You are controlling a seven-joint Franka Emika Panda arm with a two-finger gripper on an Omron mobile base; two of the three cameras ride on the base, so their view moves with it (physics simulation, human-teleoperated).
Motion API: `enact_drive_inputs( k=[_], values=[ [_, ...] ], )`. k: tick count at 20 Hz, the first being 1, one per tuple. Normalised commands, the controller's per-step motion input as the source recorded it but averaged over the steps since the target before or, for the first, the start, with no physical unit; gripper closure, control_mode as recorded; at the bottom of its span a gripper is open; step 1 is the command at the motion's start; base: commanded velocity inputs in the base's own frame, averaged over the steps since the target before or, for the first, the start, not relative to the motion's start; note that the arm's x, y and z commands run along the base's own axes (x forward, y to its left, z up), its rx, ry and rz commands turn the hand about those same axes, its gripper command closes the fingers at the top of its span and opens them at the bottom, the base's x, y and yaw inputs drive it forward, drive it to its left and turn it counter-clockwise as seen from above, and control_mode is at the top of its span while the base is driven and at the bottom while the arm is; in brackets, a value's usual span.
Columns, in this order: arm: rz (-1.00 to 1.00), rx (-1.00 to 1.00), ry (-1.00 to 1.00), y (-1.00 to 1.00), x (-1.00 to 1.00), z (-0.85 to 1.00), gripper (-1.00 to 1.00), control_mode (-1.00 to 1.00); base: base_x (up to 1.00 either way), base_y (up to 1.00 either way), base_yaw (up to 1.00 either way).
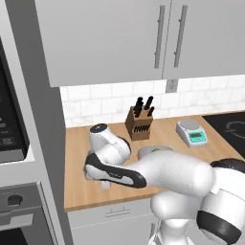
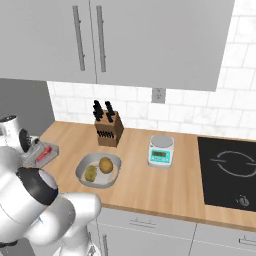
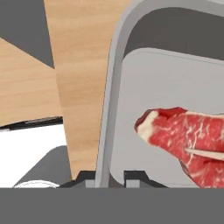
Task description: Take the meat container that has the steak and place it on the second highest rack of the freezer. Then take the vegetable container that has the potatos and place it on the highest rack of the freezer.
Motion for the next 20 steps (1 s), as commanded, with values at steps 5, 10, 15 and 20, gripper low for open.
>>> enact_drive_inputs(
  k=[5,10,15,20],
  values=[
    [0.13,0.0,-0.12,-0.7,-0.52,0.86,1.0,-1.0,0.0,0.0,0.0],
    [0.33,0.0,-0.13,-1.0,-0.53,0.68,1.0,-1.0,0.0,0.0,0.0],
    [0.18,0.0,0.0,-1.0,-0.47,0.97,1.0,-1.0,0.0,0.0,0.0],
    [0.05,0.0,0.06,-0.98,-0.02,1.0,1.0,-1.0,0.0,0.0,0.0]
  ],
)
